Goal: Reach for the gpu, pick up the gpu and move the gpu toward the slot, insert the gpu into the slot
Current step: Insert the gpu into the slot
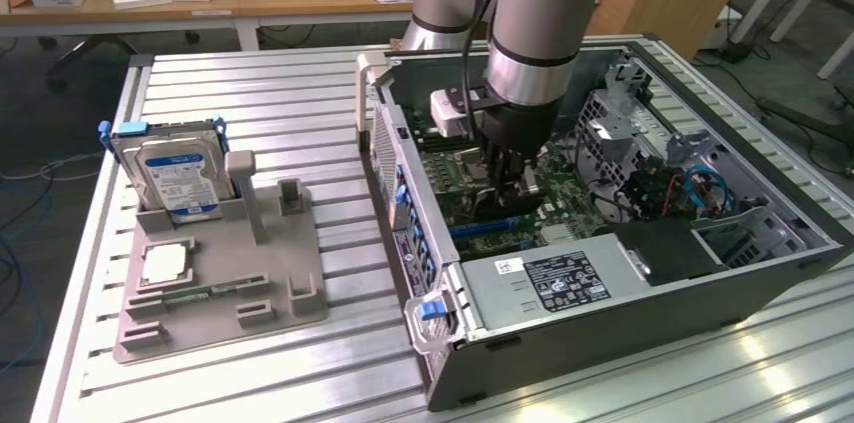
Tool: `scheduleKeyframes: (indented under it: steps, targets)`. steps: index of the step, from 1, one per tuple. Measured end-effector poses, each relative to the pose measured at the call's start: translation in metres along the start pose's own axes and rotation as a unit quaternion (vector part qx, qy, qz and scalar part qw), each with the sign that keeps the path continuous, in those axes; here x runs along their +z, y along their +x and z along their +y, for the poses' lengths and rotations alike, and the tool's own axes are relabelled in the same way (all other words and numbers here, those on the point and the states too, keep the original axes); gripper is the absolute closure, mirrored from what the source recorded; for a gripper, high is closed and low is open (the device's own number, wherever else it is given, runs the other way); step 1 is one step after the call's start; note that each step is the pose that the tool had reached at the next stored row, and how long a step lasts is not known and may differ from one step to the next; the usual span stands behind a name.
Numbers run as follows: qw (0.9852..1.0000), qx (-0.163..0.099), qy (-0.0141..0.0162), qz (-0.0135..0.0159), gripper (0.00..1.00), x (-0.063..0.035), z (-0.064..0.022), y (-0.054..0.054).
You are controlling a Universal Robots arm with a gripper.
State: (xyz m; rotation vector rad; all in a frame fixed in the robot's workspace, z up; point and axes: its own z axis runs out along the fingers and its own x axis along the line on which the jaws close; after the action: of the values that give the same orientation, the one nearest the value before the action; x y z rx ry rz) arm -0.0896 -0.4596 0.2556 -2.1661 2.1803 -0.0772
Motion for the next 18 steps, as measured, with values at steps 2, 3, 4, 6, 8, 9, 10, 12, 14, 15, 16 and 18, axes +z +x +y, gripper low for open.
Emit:
scheduleKeyframes:
  steps: [2,3,4,6,8,9,10,12,14,15,16,18]
  targets:
    - [1.0000,0.000,0.0001,0.0000,0.74,0.0011,0.0004,0.000]
    - [1.0000,-0.001,0.0002,0.0000,0.74,0.0016,0.0005,0.000]
    - [1.0000,-0.001,0.0004,0.0000,0.74,0.0022,0.0007,0.000]
    - [1.0000,-0.001,0.0006,-0.0001,0.74,0.0034,0.0011,0.000]
    - [1.0000,-0.002,0.0007,-0.0002,0.74,0.0045,0.0013,0.000]
    - [1.0000,-0.002,0.0008,-0.0001,0.74,0.0050,0.0015,0.000]
    - [1.0000,-0.002,0.0009,-0.0002,0.74,0.0056,0.0017,0.000]
    - [1.0000,-0.003,0.0010,-0.0002,0.74,0.0067,0.0020,0.000]
    - [1.0000,-0.003,0.0011,-0.0002,0.74,0.0079,0.0023,0.000]
    - [1.0000,-0.003,0.0011,-0.0002,0.74,0.0086,0.0025,0.000]
    - [1.0000,-0.003,0.0012,-0.0003,0.74,0.0092,0.0026,0.000]
    - [1.0000,-0.004,0.0012,-0.0003,0.74,0.0106,0.0029,0.000]
